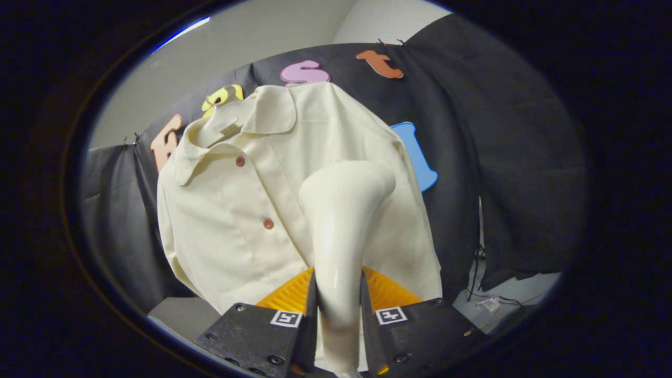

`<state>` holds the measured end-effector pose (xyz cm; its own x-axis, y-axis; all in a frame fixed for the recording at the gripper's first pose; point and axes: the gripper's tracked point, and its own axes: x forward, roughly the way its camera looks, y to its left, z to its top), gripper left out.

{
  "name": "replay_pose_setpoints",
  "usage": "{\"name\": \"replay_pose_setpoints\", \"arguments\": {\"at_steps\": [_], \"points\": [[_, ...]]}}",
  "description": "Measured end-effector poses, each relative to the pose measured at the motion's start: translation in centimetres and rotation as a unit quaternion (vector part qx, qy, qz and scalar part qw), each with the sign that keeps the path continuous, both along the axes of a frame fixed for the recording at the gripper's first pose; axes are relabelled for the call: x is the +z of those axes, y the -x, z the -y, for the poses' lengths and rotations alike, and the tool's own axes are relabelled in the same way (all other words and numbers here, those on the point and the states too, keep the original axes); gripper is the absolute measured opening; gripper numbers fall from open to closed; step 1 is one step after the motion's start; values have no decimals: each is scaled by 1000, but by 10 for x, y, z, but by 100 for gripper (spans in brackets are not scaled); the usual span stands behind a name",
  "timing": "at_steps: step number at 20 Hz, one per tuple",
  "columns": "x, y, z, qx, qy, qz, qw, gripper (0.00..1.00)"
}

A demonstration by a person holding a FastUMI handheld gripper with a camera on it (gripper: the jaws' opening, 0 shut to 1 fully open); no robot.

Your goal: Iron the clothes twice with a garment steamer, once on the left side and once on the right side.

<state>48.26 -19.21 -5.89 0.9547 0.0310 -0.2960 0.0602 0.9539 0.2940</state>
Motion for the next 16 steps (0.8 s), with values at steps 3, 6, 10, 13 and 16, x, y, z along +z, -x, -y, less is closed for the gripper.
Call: {"name": "replay_pose_setpoints", "arguments": {"at_steps": [3,6,10,13,16], "points": [[-33,14,0,13,-18,-27,999,37],[-76,28,5,24,-28,-53,998,37],[-121,48,12,26,-47,-82,995,37],[-147,57,18,24,-56,-88,994,37],[-172,67,29,17,-59,-101,993,37]]}}
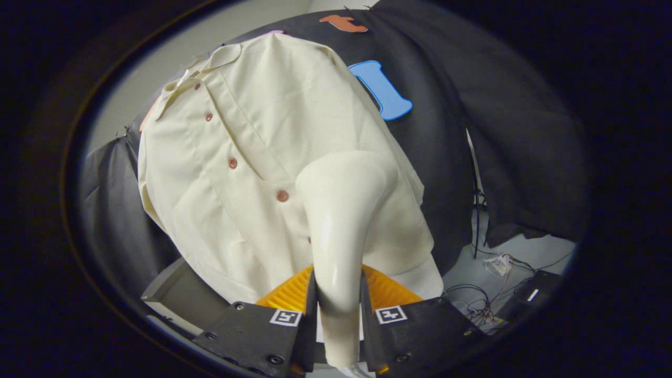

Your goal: Iron the clothes twice with a garment steamer, once on the left side and once on the right side.

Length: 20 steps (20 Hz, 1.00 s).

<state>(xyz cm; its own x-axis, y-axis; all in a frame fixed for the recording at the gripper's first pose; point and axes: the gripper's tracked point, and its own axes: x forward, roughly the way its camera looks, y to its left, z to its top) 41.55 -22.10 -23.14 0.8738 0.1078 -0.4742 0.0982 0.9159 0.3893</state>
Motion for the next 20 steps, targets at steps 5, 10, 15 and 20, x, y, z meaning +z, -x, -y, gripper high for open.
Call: {"name": "replay_pose_setpoints", "arguments": {"at_steps": [5,10,15,20], "points": [[-34,14,12,-5,-8,-18,1000,37],[-61,25,21,-12,-14,-32,999,37],[-80,39,23,-23,-20,-45,999,37],[-87,60,13,-18,-26,-49,998,37]]}}
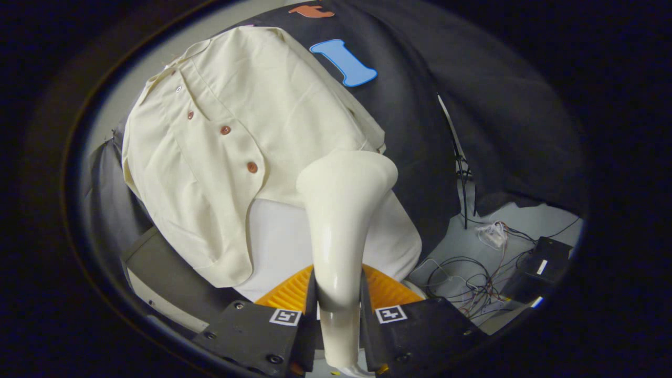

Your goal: Iron the clothes twice with a garment steamer, once on the left side and once on the right side.

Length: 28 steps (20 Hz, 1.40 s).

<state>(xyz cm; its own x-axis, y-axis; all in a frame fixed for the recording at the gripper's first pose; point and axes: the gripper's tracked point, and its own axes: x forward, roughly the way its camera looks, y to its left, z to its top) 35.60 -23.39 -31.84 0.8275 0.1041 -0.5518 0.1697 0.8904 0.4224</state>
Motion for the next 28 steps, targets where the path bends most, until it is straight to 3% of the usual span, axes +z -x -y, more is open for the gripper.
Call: {"name": "replay_pose_setpoints", "arguments": {"at_steps": [12,17,22,28], "points": [[91,78,-50,-1,4,87,996,37],[156,110,-92,-2,93,179,979,37],[175,144,-156,25,129,214,968,37],[190,179,-212,12,124,252,960,36]]}}
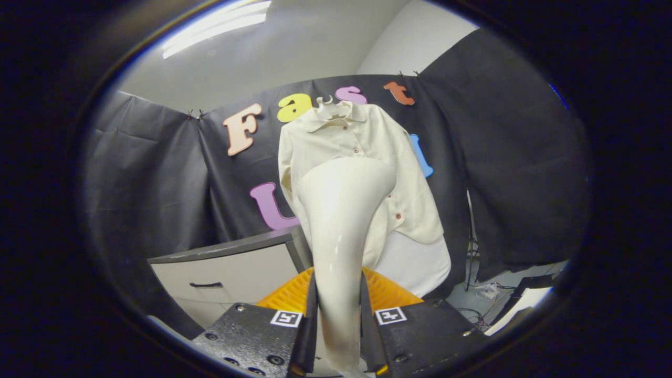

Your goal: Iron the clothes twice with a garment steamer, once on the left side and once on the right side.

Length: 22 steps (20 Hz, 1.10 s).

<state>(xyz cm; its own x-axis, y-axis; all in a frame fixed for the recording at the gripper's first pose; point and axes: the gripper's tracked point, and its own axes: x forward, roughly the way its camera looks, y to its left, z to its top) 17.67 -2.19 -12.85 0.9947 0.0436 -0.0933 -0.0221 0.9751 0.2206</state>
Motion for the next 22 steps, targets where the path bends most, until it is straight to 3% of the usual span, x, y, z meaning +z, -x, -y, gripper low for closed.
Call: {"name": "replay_pose_setpoints", "arguments": {"at_steps": [5,11,18,22], "points": [[30,37,-51,37,1,1,999,36],[68,59,-110,76,47,15,996,37],[115,55,-152,103,62,59,991,36],[123,47,-154,92,58,64,992,36]]}}
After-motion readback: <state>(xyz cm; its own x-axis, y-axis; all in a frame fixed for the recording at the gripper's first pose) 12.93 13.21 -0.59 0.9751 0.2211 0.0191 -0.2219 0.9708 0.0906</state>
